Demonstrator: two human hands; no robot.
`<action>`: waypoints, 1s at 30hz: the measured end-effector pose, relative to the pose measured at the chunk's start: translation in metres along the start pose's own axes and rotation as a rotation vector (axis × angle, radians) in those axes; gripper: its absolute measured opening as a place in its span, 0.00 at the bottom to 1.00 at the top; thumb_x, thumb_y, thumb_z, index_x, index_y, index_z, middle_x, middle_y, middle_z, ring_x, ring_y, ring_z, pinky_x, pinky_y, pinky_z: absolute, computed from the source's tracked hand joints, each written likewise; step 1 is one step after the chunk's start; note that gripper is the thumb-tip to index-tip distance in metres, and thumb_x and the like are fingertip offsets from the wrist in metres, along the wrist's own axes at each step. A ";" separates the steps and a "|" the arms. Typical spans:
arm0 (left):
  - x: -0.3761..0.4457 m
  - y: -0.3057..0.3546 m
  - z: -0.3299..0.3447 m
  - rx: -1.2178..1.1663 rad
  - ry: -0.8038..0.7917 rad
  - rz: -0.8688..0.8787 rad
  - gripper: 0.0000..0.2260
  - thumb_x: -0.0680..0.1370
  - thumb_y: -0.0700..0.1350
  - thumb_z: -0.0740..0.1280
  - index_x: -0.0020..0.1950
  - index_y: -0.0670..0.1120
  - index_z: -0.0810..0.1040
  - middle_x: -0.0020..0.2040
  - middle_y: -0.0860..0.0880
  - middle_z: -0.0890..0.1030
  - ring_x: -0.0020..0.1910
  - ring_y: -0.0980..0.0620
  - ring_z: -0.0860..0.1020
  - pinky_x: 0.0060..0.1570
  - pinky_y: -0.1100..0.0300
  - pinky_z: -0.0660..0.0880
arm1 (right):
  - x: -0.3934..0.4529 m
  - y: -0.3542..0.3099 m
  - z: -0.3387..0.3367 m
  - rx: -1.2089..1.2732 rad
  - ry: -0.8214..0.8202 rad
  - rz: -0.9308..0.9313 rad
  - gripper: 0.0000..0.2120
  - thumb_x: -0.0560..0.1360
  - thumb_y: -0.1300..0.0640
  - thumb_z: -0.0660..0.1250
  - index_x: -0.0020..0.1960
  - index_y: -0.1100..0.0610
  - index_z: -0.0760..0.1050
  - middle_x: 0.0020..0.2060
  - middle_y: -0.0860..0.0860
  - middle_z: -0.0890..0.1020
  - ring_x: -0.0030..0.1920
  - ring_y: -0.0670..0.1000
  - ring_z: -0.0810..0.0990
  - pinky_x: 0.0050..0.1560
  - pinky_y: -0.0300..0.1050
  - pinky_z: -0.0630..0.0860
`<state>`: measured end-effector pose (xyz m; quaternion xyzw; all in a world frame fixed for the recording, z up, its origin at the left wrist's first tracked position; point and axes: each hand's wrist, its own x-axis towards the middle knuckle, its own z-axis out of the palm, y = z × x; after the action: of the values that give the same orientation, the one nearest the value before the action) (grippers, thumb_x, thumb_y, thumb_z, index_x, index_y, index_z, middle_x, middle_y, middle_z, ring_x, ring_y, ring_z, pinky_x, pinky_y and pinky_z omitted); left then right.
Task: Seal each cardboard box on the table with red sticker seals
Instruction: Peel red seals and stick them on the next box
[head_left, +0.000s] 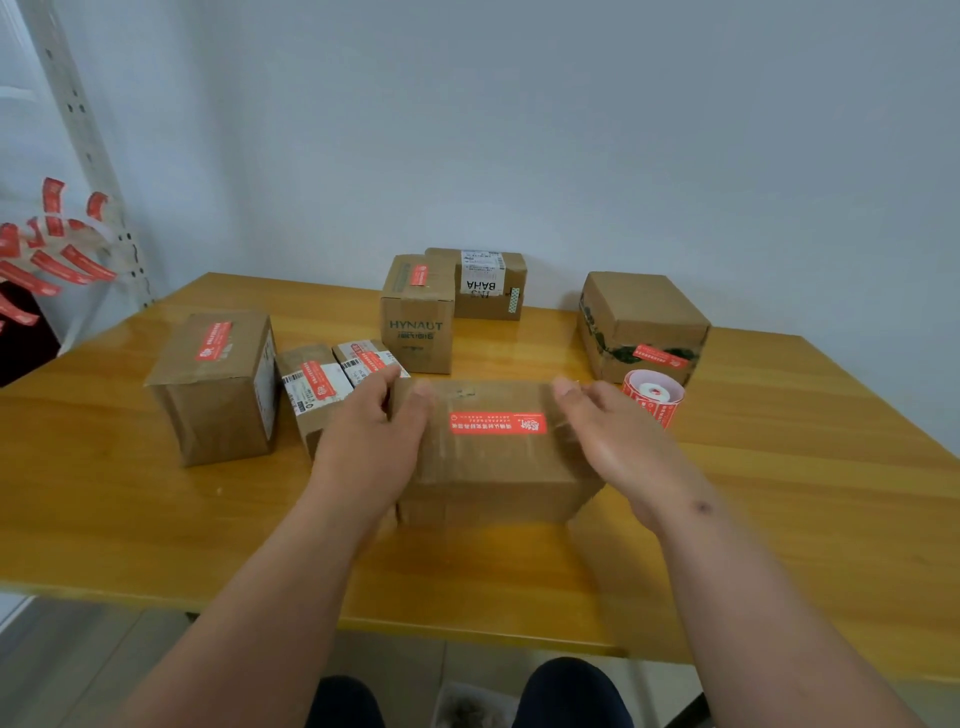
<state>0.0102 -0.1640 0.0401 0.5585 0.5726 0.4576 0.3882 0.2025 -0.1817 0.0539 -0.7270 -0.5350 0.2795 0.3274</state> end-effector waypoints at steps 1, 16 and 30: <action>-0.001 0.003 -0.003 -0.149 0.048 -0.016 0.11 0.81 0.54 0.61 0.60 0.53 0.77 0.53 0.54 0.79 0.49 0.55 0.75 0.45 0.56 0.74 | -0.001 -0.002 -0.004 0.143 0.040 0.002 0.21 0.78 0.34 0.52 0.54 0.50 0.71 0.50 0.48 0.75 0.53 0.52 0.74 0.58 0.53 0.71; -0.009 -0.007 -0.014 -0.557 0.027 -0.185 0.16 0.80 0.55 0.62 0.50 0.43 0.80 0.47 0.46 0.85 0.50 0.46 0.83 0.54 0.48 0.79 | -0.021 -0.002 -0.005 0.269 0.123 -0.026 0.25 0.80 0.36 0.46 0.61 0.50 0.73 0.53 0.50 0.75 0.57 0.53 0.71 0.59 0.52 0.65; -0.025 0.011 -0.015 -0.257 -0.151 0.284 0.17 0.80 0.36 0.62 0.57 0.57 0.80 0.53 0.60 0.82 0.52 0.62 0.80 0.44 0.64 0.79 | -0.018 0.013 0.001 0.240 0.039 0.071 0.23 0.77 0.36 0.60 0.62 0.50 0.73 0.56 0.49 0.80 0.56 0.53 0.78 0.62 0.58 0.74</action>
<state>0.0009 -0.1912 0.0532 0.6124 0.3944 0.5336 0.4298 0.2042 -0.2011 0.0442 -0.7062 -0.4653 0.3388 0.4124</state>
